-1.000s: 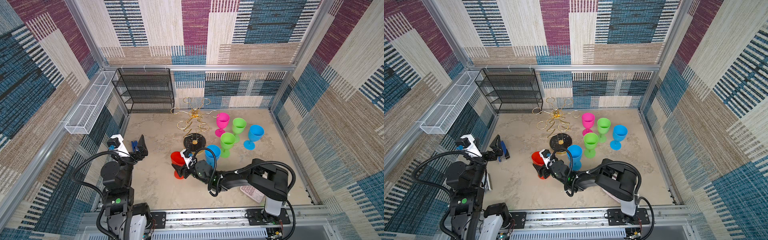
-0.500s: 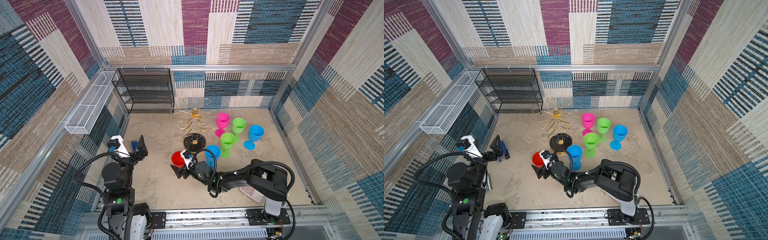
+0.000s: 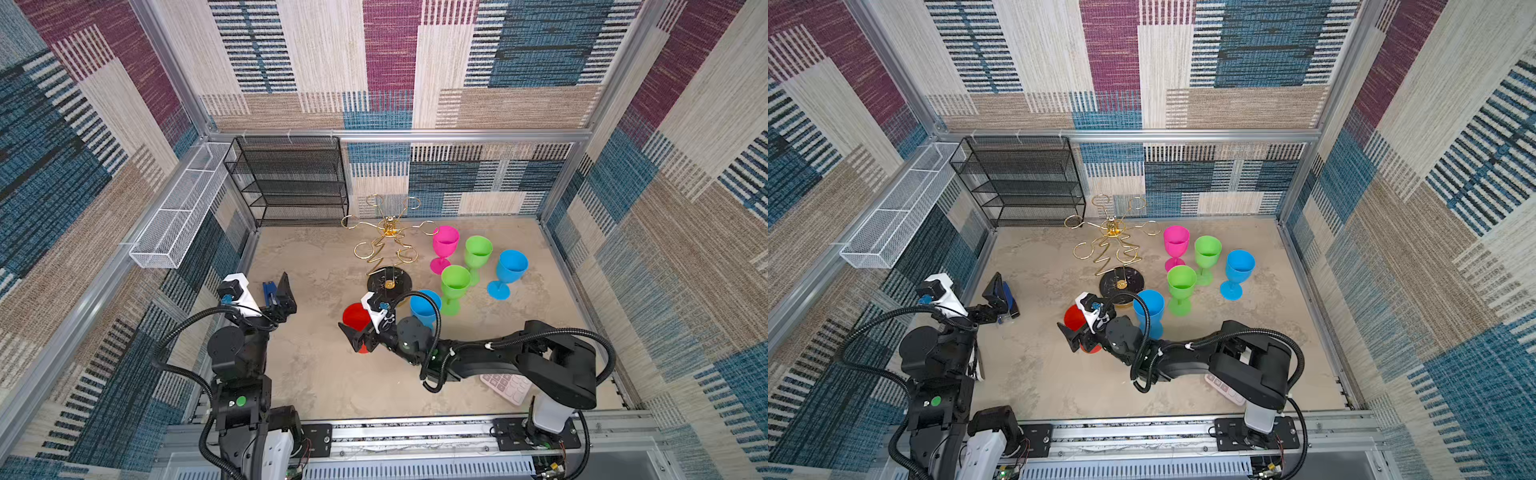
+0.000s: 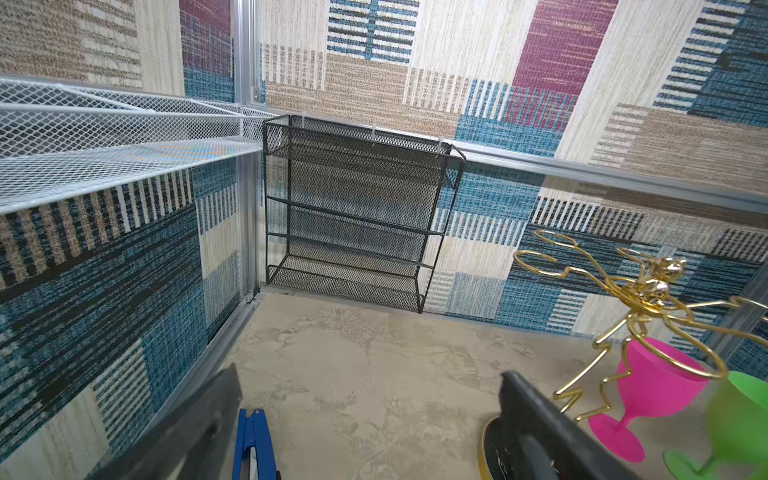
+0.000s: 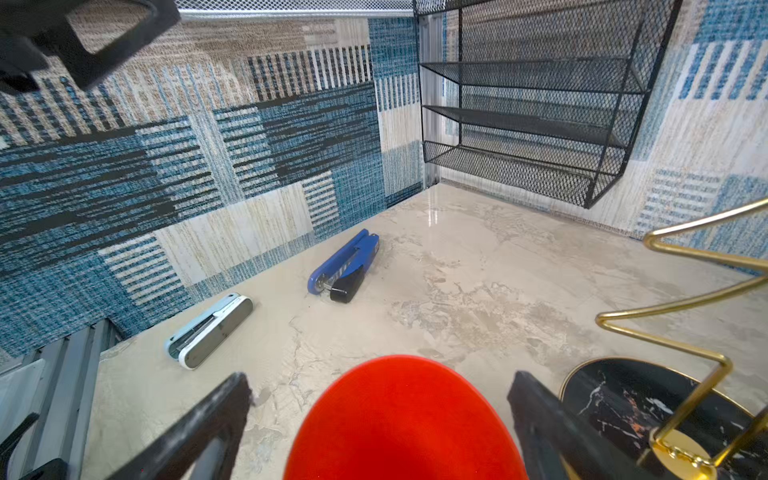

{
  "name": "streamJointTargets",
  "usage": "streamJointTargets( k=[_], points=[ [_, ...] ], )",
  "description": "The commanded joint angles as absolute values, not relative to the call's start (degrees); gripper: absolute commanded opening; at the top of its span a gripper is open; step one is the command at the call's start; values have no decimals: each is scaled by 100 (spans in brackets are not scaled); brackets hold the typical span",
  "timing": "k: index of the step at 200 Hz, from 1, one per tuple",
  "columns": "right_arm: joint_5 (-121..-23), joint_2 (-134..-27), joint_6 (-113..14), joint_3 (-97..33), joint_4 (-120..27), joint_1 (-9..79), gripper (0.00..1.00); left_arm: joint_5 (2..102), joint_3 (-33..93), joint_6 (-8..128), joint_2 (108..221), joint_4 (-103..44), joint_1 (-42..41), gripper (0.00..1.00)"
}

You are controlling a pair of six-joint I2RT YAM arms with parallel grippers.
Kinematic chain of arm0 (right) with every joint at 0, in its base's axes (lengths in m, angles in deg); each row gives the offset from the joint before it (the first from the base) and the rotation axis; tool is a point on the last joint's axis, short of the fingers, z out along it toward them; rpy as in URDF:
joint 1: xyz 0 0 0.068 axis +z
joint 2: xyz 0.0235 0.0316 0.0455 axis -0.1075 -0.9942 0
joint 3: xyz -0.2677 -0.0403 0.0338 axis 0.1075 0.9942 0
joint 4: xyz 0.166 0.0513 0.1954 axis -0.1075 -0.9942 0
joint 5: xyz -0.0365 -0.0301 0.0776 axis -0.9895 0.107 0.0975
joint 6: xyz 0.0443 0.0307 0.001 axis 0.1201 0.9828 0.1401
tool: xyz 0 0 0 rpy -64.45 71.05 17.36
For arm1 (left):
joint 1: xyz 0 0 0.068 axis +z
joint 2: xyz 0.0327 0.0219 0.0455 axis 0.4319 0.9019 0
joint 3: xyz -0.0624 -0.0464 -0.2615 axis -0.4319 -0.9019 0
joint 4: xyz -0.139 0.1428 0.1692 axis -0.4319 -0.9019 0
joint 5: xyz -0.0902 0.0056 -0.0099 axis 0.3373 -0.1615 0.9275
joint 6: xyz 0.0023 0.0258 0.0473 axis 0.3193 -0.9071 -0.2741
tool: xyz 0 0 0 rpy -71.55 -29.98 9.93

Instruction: Take the wine glass off the wine glass rack

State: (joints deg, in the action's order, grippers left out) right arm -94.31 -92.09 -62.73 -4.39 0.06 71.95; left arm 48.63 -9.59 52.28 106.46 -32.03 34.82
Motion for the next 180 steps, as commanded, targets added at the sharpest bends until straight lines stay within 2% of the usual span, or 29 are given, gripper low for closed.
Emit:
streamJointTargets(
  k=[1, 32, 59, 88, 117, 180],
  points=[
    [-9248, -8979, -6397, -486, 7, 7209, 99, 4761, -1005, 5222, 10639, -2920, 3481, 99],
    [-9048, -8095, -6700, -488, -436, 7206, 99, 4771, -1188, 5273, 10636, -2766, 3481, 99],
    [-8973, -7063, -6831, -547, -1619, 6926, 99, 4783, -1522, 5297, 10696, -2444, 3481, 99],
    [-8514, -5743, -6409, -263, -3061, 5782, 99, 4792, -1867, 5314, 11021, -2042, 3481, 99],
    [-8199, -5089, -6440, -141, -4288, 4586, 99, 4599, -1850, 5408, 11563, -1769, 3451, 99],
    [-7189, -4467, -6102, 1215, -3889, 1972, 99, 4189, -2916, 5235, 12357, -221, 3082, 99]
  ],
)
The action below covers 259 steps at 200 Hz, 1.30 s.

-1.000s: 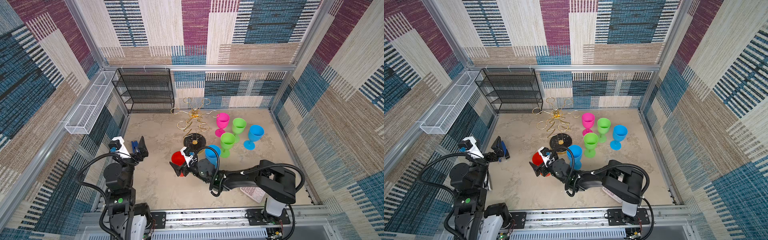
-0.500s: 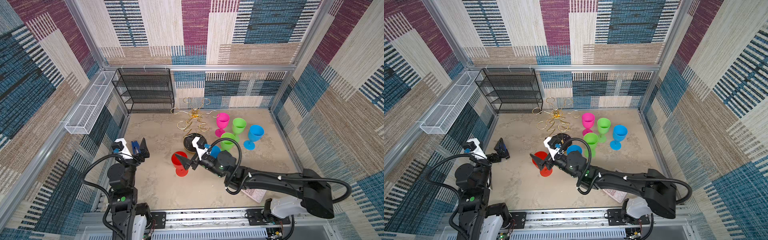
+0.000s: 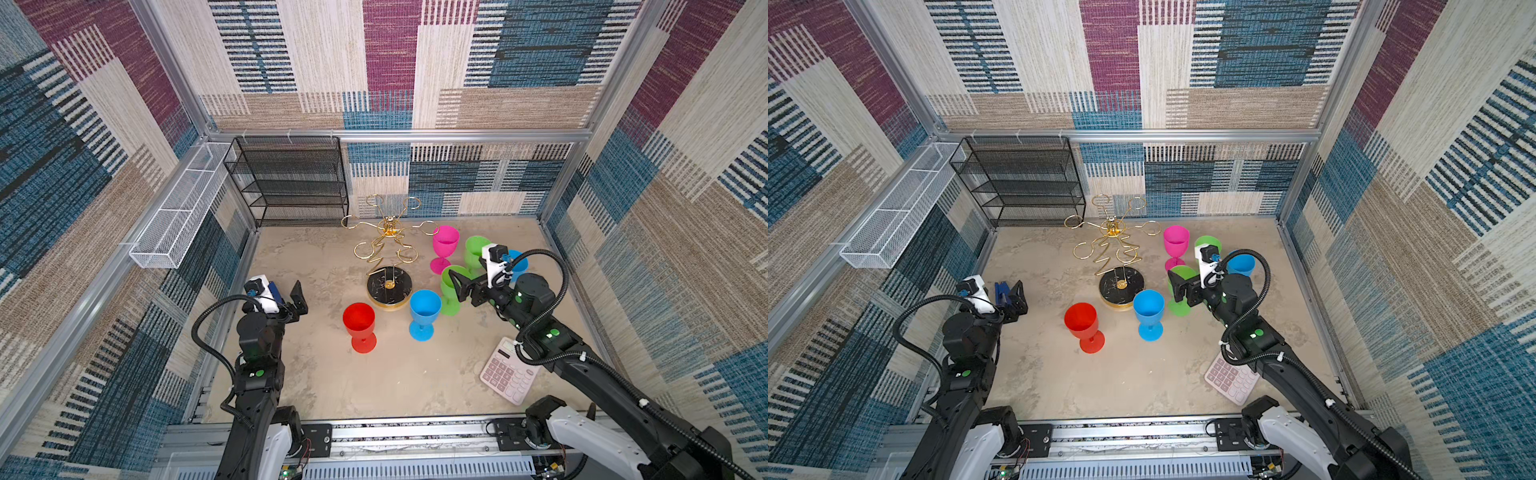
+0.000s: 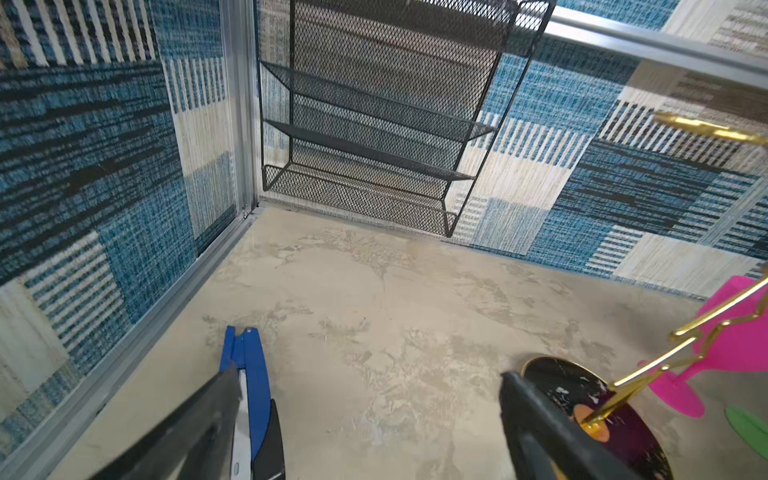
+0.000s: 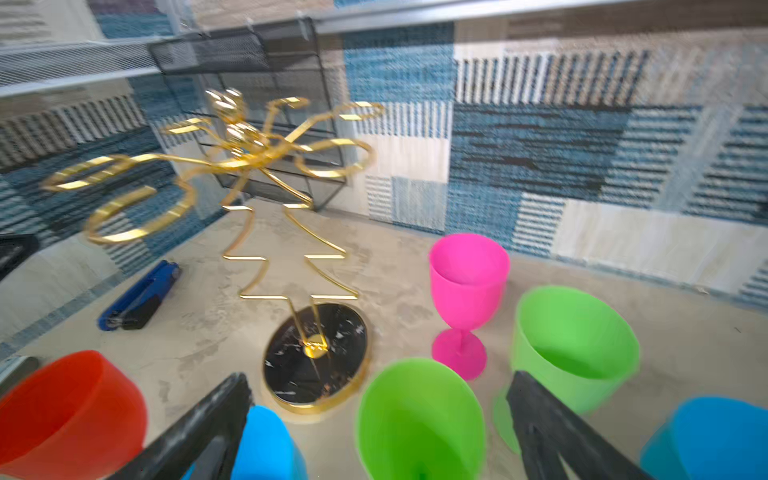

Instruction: Take the wine glass off the wine glass rack

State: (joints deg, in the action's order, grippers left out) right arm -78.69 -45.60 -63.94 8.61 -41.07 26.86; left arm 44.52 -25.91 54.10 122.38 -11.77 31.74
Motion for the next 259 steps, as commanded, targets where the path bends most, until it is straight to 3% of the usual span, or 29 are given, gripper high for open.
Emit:
streamJointTargets(
  k=[1, 38, 120, 162, 208, 259],
  points=[
    [-7172, -4463, -6087, 1239, -3862, 1927, 99, 4194, -2930, 5216, 12358, -220, 3080, 99],
    [-7537, -4494, -6001, 1772, -2964, 1382, 99, 4141, -3148, 4684, 12388, -149, 2769, 99],
    [-8285, -4948, -6621, 3151, -419, 1027, 99, 4234, -3746, 4221, 13935, 1481, 2618, 99],
    [-8276, -5599, -6930, 3561, 855, 904, 99, 4301, -3797, 4036, 14782, 2634, 2627, 99],
    [-8024, -6588, -7065, 3823, 2241, 755, 99, 4283, -3502, 3957, 15180, 2622, 2628, 99],
    [-7718, -7076, -7083, 3814, 2816, 668, 99, 4292, -3403, 3948, 15183, 2452, 2637, 99]
  ],
)
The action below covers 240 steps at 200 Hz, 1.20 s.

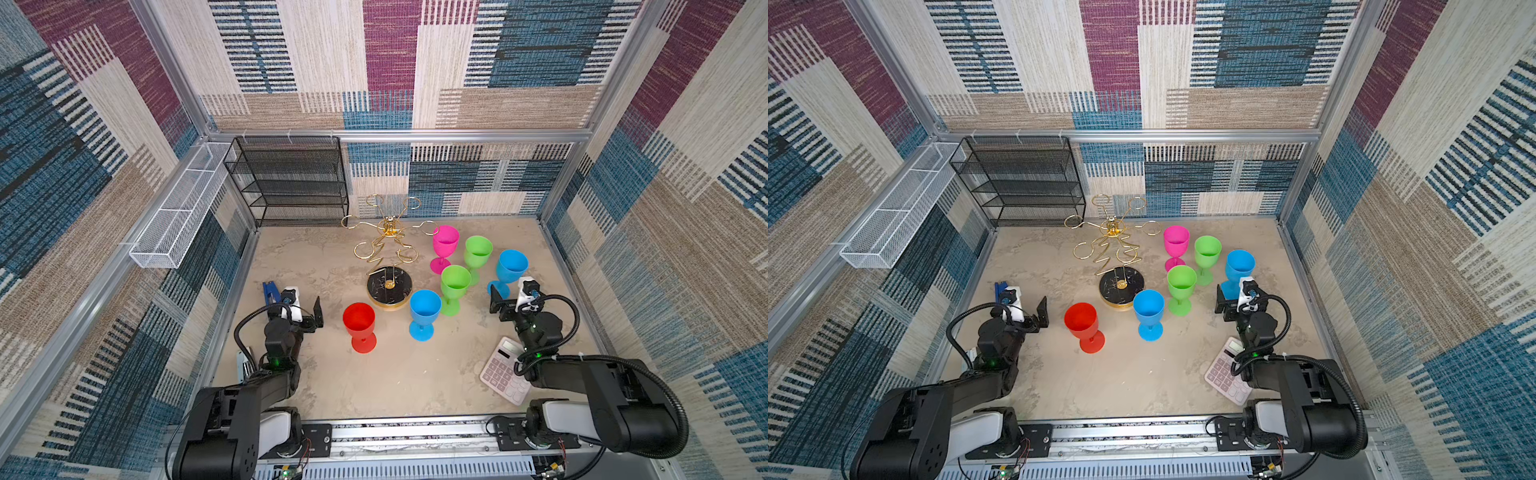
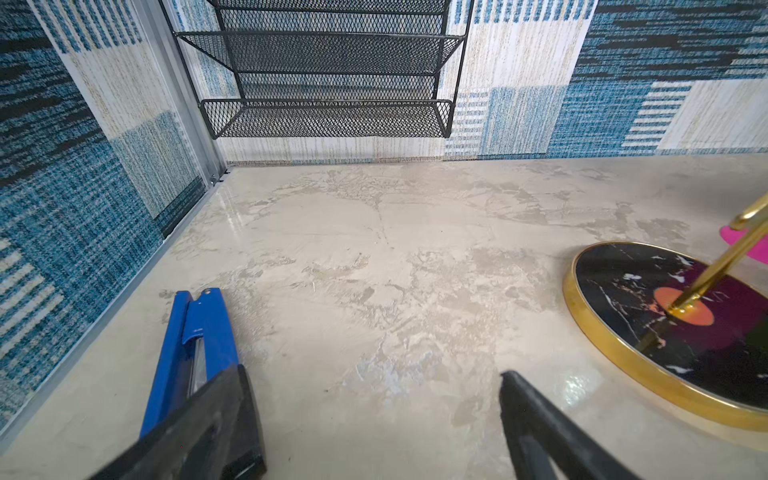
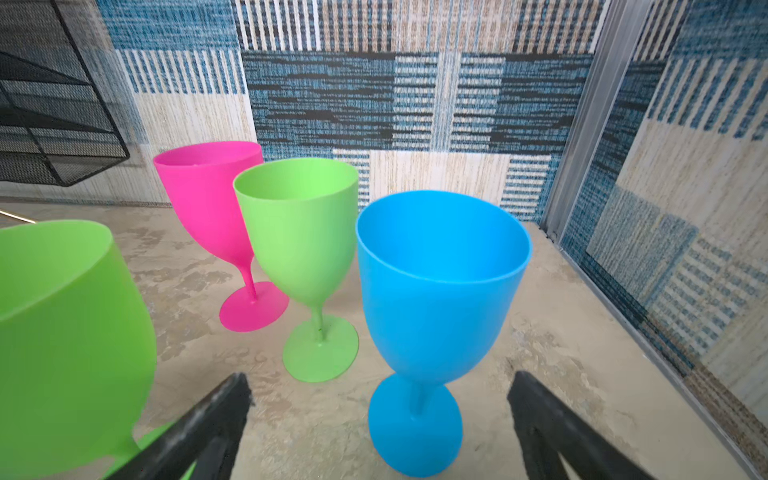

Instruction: Take the wine glass off the wine glass rack

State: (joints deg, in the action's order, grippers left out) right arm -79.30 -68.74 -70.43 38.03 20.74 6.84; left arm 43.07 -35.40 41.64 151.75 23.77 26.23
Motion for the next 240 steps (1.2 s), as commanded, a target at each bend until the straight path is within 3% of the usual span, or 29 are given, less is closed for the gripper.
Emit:
streamJointTargets(
  k=[1, 53, 90, 111, 162, 240],
  points=[
    [-7713, -7090, -7087, 3813, 2831, 669, 99, 4293, -3393, 3944, 15186, 2435, 2633, 99],
    [-7701, -7515, -7099, 3795, 3180, 661, 99, 4416, -3121, 4106, 15429, 2170, 2663, 99],
    [-7701, -7565, -7100, 3816, 3266, 665, 99, 4712, -3323, 4041, 17398, 4674, 2655, 99],
    [-7673, -7689, -7116, 3797, 3339, 661, 99, 4659, -3099, 4085, 16754, 3341, 2659, 99],
    [-7707, -7977, -7099, 3803, 3588, 662, 99, 4935, -3421, 3977, 17301, 4682, 2653, 99],
    [-7771, -7982, -7075, 3823, 3625, 662, 99, 5523, -3331, 3715, 17169, 4333, 2641, 99]
  ],
)
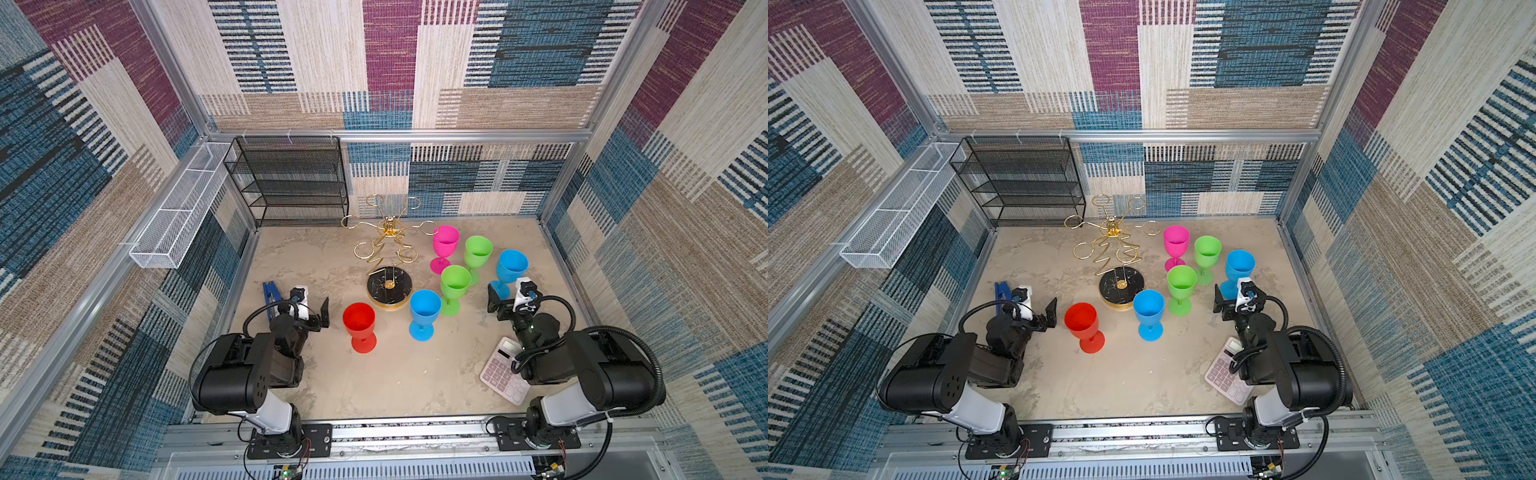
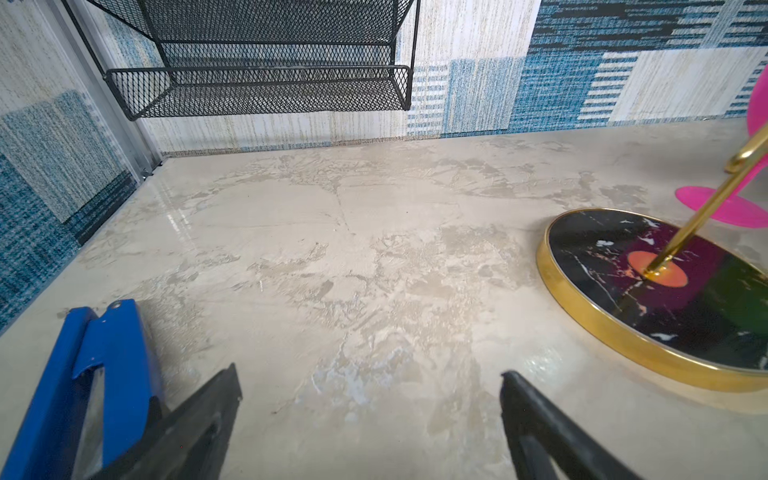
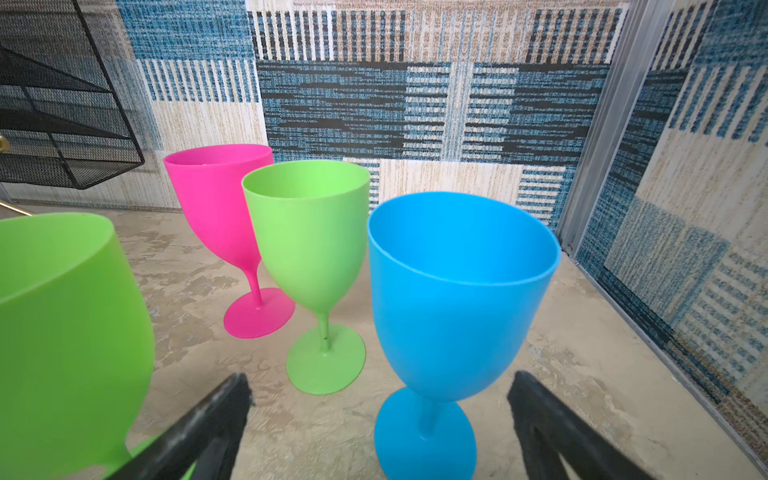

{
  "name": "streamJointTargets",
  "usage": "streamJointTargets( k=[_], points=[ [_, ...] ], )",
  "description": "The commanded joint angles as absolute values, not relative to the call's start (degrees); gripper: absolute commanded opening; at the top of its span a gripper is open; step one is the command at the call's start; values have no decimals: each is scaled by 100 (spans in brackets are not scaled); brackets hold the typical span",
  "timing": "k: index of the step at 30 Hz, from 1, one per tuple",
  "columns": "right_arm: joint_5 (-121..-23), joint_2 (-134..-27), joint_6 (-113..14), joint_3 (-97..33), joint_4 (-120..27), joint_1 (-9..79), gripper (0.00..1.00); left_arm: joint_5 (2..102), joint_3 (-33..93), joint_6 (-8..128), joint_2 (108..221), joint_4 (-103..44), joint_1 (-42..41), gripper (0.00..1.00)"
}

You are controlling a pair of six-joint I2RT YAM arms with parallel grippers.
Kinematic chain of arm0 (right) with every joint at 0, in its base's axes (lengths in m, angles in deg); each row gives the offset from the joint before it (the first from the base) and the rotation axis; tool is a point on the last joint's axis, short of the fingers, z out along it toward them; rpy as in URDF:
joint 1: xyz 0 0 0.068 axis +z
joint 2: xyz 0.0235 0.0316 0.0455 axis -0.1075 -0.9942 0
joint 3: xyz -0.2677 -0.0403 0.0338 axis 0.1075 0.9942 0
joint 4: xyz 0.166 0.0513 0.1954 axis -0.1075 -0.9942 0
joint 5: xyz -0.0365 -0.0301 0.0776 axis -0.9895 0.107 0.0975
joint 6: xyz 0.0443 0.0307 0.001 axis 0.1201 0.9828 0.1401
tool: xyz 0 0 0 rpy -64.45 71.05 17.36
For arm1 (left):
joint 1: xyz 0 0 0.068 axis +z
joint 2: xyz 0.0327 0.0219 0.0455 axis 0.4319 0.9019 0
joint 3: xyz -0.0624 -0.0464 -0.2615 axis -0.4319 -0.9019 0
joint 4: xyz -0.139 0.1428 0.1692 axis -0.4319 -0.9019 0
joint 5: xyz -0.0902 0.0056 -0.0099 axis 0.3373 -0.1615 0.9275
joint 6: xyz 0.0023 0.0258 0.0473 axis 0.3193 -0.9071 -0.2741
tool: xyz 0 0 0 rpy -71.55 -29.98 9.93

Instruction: Take the wine glass off the wine glass rack

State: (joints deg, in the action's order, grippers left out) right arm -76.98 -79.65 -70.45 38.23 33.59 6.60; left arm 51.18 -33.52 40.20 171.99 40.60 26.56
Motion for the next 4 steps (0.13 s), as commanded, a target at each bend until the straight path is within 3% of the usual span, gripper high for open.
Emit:
streamJointTargets(
  k=[1, 4],
  points=[
    [-7775, -7983, -7066, 3818, 3626, 661, 99, 5524, -3331, 3713, 17168, 4333, 2644, 99],
    [-7798, -7982, -7064, 3823, 3625, 661, 99, 5256, -3199, 3833, 17094, 4048, 2645, 99]
  ],
)
